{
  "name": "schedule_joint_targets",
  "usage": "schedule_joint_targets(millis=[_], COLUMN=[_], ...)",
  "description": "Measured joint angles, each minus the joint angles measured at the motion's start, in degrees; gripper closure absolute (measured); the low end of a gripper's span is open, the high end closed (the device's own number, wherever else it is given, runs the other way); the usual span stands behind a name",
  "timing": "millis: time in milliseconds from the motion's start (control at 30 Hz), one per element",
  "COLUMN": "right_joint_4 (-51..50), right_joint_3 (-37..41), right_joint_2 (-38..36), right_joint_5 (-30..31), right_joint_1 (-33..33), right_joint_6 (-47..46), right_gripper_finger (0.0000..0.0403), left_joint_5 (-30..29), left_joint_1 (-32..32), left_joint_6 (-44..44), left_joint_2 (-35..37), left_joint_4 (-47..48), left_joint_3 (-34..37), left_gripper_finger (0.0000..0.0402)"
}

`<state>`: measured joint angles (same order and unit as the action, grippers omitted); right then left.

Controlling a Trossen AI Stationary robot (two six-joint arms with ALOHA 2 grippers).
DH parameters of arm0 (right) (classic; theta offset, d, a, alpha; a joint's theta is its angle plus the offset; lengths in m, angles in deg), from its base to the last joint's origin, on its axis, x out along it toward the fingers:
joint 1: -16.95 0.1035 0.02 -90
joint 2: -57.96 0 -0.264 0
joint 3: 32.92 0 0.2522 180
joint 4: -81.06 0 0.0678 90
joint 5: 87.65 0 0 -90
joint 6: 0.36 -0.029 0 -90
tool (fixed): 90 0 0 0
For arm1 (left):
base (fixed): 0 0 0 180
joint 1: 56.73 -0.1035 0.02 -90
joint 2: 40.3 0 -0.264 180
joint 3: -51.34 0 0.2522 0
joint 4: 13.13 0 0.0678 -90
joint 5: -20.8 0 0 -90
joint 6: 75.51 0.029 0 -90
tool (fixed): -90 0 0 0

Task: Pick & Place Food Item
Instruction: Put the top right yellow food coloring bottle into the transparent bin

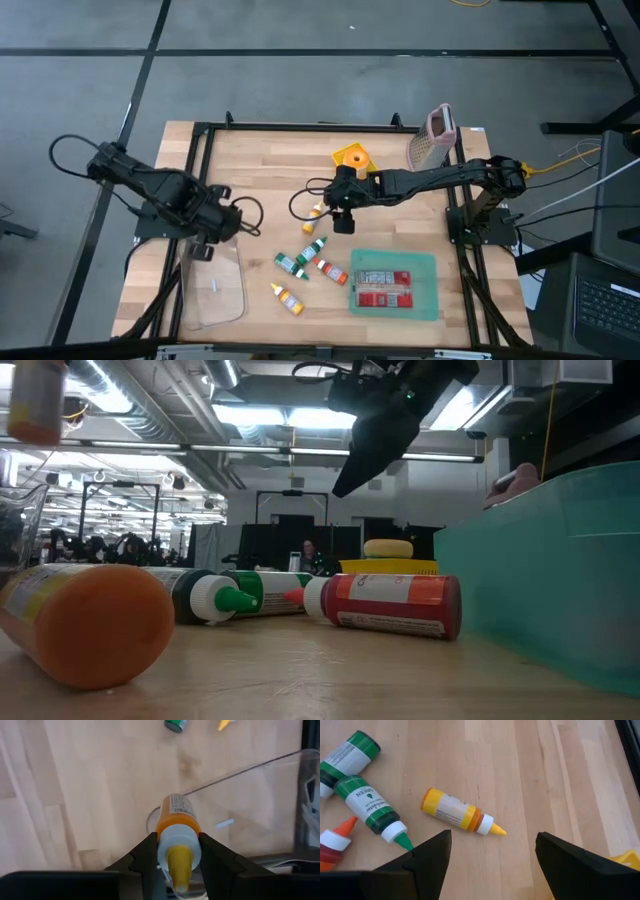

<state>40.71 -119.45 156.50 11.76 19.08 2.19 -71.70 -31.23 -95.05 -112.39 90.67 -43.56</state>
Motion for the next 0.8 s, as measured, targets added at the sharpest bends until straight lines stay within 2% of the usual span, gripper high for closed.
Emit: schedule_joint_targets(millis=[200, 367, 600, 800], right_joint_4=[0.0, 0.63, 1.6, 2.43], right_joint_3=[0.0, 0.02, 0.02, 0.02], right_joint_2=[0.0, 0.0, 0.0, 0.0], right_joint_5=[0.0, 0.0, -1.48, -1.46], right_joint_1=[0.0, 0.0, 0.0, 0.0], right_joint_6=[-0.02, 0.51, 1.31, 1.31], right_gripper_finger=[0.0117, 0.0117, 0.0117, 0.0117], left_joint_5=[-0.97, -2.95, -1.43, -0.46], left_joint_1=[6.28, 13.2, 23.55, 30.36], left_joint_6=[-8.88, -20.4, -38.79, -49.43], left_joint_2=[0.0, 1.32, 7.03, 13.51], left_joint_4=[-0.02, -0.18, -0.26, -4.45], left_joint_3=[0.0, 1.41, 13.64, 21.91], left_gripper_finger=[0.0286, 0.0286, 0.0286, 0.0286])
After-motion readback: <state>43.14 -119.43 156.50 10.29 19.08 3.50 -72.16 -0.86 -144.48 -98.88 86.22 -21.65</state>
